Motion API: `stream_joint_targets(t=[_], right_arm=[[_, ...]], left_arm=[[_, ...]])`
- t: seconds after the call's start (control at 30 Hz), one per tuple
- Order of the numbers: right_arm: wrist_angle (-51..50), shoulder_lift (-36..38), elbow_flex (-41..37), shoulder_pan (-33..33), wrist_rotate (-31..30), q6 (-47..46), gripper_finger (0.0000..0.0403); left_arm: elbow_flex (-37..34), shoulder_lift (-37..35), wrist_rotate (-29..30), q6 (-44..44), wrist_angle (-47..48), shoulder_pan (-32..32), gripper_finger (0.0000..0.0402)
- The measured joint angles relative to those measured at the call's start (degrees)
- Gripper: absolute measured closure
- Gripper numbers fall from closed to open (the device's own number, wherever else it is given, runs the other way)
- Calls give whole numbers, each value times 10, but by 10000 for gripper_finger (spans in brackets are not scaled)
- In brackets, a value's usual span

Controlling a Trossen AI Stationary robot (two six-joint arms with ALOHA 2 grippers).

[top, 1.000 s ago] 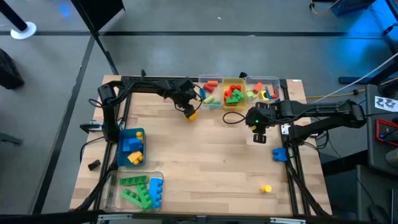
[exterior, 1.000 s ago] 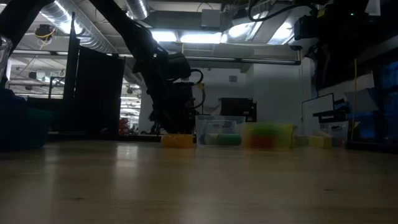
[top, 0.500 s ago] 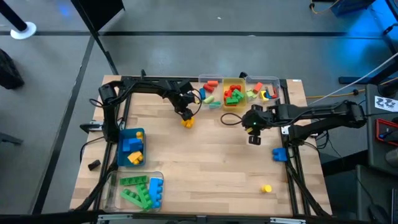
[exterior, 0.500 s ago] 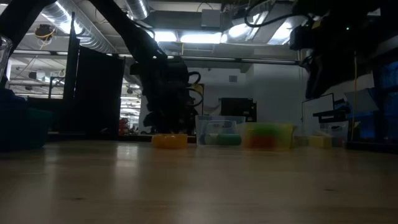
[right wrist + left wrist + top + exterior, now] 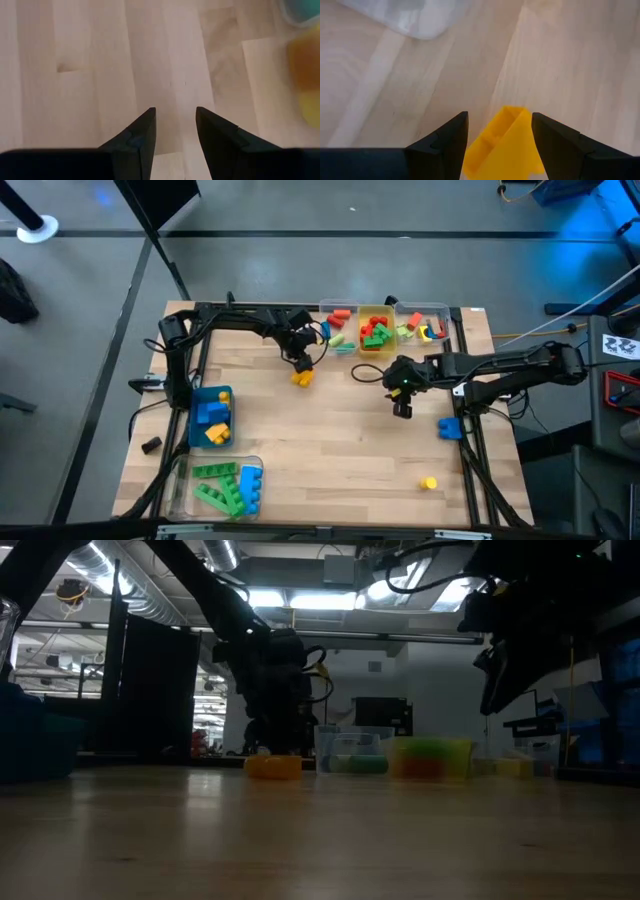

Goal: Sort blocks by size
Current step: Put the yellow 2 stud game piece into the blue bin

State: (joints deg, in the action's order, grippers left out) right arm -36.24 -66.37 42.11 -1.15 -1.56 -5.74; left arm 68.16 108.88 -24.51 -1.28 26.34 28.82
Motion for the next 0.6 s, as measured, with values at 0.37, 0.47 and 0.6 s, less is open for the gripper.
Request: stream_joint_targets(t=[0.37,0.47,0.6], right_arm=[[-1,0,0,0,18,0,262],[-1,0,0,0,18,0,262],[-1,0,0,0,18,0,262]], left_arm=[[0,0,-10,120,60,-19,199],[0,0,-10,145,81,-26,199],[0,0,-10,154,119,-37,199]])
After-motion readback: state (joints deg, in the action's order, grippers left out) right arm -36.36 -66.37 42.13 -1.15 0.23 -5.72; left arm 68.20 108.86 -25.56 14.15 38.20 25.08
